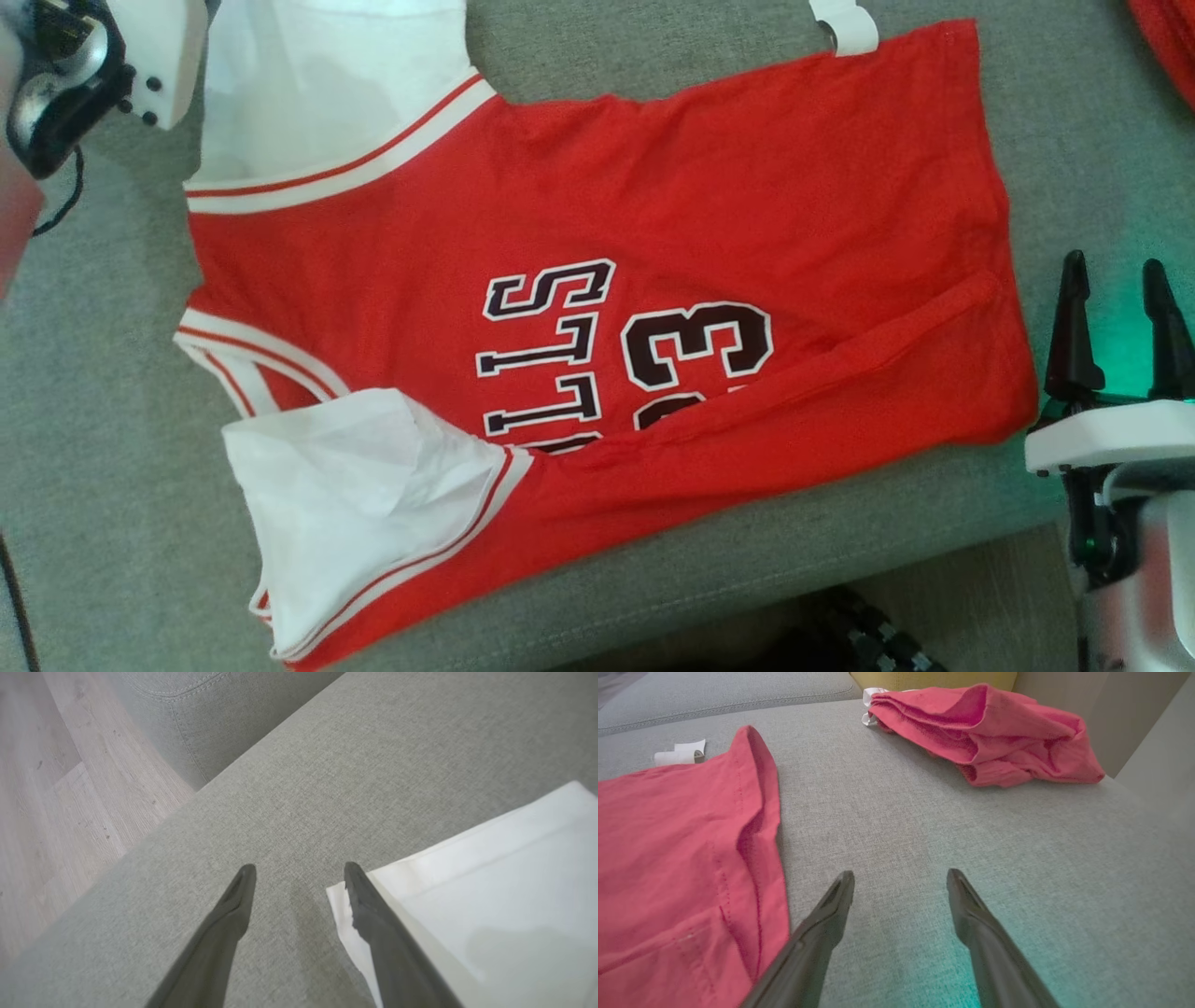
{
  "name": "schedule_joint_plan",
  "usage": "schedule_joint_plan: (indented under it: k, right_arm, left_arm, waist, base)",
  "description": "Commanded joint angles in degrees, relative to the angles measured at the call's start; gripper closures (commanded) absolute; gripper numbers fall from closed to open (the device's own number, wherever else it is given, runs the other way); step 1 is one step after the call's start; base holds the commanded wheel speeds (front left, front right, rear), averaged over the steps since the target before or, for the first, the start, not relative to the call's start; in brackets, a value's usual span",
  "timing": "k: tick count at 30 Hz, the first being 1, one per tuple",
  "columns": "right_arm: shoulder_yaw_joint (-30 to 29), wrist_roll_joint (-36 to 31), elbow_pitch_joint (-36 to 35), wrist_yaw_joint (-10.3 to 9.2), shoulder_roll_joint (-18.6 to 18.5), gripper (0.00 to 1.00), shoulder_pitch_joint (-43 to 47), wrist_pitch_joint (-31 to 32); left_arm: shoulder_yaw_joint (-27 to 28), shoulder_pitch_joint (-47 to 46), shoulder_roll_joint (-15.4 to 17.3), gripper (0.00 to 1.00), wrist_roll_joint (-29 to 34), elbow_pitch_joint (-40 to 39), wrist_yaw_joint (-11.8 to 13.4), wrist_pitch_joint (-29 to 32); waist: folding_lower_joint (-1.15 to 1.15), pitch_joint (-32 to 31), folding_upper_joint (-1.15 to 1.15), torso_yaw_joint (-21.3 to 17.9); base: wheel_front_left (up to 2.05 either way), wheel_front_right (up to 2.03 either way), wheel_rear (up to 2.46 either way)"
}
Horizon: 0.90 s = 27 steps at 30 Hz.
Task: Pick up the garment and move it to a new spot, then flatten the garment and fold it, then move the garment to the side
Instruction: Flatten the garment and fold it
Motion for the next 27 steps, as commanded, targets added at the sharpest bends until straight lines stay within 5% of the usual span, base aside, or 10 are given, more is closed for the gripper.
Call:
schedule_joint_plan:
  k: [1,18,19,20,23,27]
  right_arm:
    - [0.7,0.0,-1.3,-0.05,-0.4,0.00,0.3,-0.6]
    - [0.9,-0.1,-2.1,-0.05,-0.7,0.00,-0.6,-0.2]
    - [0.9,-0.1,-1.9,-0.05,-0.6,0.00,-0.5,-0.2]
    - [1.0,-0.1,-1.8,-0.05,-0.6,0.00,-0.5,-0.2]
    - [1.2,-0.2,-1.6,-0.05,-0.4,0.00,-0.5,-0.2]
    - [1.4,-0.2,-1.7,-0.05,-0.3,0.00,-0.6,-0.2]
  left_arm:
    - [1.9,-2.3,3.3,0.00,-0.8,-2.0,0.1,0.8]
    - [-0.6,0.7,4.2,0.00,-4.1,-3.4,0.1,4.9]
    - [-0.8,0.8,4.2,0.13,-4.4,-3.4,0.1,5.3]
    - [-1.1,0.9,4.3,0.42,-4.7,-3.5,0.1,5.6]
    - [-2.0,1.0,4.8,1.00,-5.2,-4.0,0.1,6.0]
    - [-2.8,0.9,5.4,1.00,-5.4,-4.6,0.1,5.2]
  waist:
    - [0.00,-0.2,0.00,0.3]
    - [0.00,0.6,0.00,-0.8]
    - [0.00,0.5,0.00,-0.9]
    - [0.00,0.4,0.00,-1.0]
    - [0.00,0.1,0.00,-1.3]
    - [0.00,0.0,0.00,-1.4]
  base:
    - [0.00,0.00,0.00]
    - [0.00,0.00,0.00]
    - [0.00,0.00,0.00]
    - [0.00,0.00,0.00]
    - [0.00,0.00,0.00]
    - [0.00,0.00,0.00]
